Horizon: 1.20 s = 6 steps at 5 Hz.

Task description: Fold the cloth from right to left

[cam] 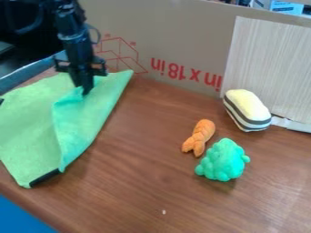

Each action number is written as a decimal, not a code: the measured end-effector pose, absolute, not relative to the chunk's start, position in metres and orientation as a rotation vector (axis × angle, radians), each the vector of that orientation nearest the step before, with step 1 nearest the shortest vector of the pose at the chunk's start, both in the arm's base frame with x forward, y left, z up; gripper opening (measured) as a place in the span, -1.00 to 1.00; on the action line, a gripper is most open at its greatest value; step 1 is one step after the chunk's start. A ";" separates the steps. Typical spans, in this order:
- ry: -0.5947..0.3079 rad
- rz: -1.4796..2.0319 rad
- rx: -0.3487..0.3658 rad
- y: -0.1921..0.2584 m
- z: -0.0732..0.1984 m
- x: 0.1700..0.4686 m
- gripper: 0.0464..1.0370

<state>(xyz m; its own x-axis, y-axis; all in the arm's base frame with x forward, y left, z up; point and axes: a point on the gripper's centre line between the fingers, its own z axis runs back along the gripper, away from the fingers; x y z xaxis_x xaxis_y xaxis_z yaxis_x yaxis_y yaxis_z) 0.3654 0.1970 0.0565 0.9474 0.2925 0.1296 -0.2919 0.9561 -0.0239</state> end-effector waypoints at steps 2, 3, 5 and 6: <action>-0.113 0.386 -0.042 0.254 0.053 0.331 -0.96; -0.137 0.406 -0.079 0.264 0.052 0.311 -0.96; -0.230 0.462 -0.070 0.291 0.081 0.291 -0.96; -0.236 0.472 -0.036 0.298 0.081 0.289 -0.96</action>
<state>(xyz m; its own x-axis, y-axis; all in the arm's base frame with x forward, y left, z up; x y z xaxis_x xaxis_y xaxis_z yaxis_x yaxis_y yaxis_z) 0.2888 0.2978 0.0813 0.8642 0.4540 0.2167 -0.4458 0.8908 -0.0884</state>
